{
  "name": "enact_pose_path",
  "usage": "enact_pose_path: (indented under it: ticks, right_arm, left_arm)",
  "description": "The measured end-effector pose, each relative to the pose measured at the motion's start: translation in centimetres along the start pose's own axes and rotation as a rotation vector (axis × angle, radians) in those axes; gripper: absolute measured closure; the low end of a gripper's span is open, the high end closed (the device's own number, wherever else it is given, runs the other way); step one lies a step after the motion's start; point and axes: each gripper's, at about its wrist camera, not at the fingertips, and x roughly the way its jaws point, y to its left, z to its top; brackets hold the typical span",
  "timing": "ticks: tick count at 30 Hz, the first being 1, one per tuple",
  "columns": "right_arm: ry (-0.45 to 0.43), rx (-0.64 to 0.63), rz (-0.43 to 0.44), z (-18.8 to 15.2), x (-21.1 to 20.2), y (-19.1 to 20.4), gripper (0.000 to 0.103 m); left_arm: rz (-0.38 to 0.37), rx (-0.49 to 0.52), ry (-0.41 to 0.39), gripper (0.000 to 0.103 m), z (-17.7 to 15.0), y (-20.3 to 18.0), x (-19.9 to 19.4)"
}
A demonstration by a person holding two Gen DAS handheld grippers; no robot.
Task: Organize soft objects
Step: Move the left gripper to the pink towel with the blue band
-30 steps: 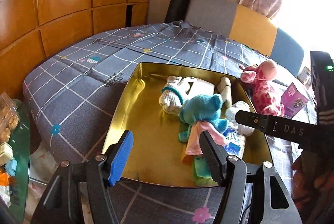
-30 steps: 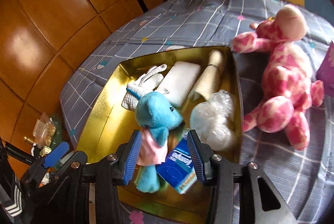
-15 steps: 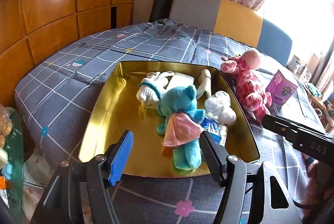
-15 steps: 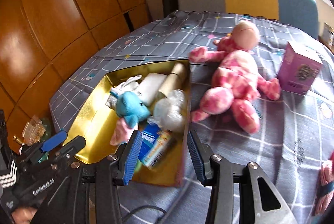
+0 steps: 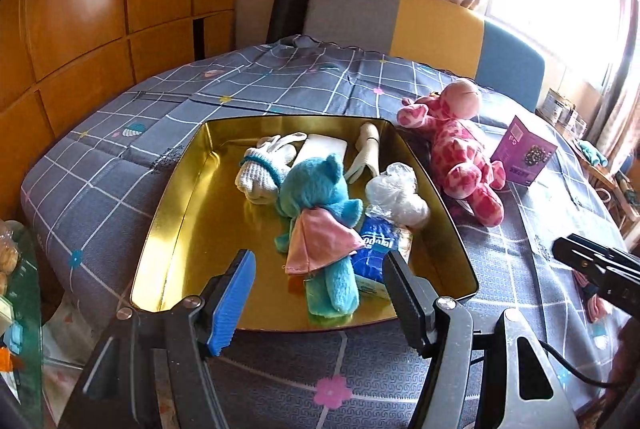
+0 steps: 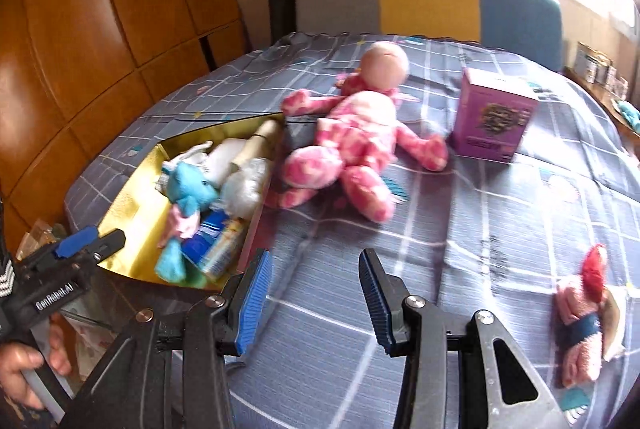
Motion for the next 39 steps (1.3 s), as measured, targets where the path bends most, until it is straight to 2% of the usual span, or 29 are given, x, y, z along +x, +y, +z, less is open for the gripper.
enact_pose_path:
  ticks: [14,23,39]
  right_arm:
    - [-0.011,0.155,-0.186,-2.9,-4.9,-9.9,0.057]
    - [-0.072,0.282,-0.291,-3.9,-8.8,-15.8,0.057]
    - [-0.084,0.429,-0.373,-7.0,-12.0,-21.7,0.057]
  left_arm:
    - [-0.032,0.084,0.01,0.036,0.2,-3.1,0.3]
    - [-0.086,0.18,0.006,0.036,0.7,-7.0,0.5]
    - [-0.183,0.351,0.03,0.036,0.8,-14.3,1.8]
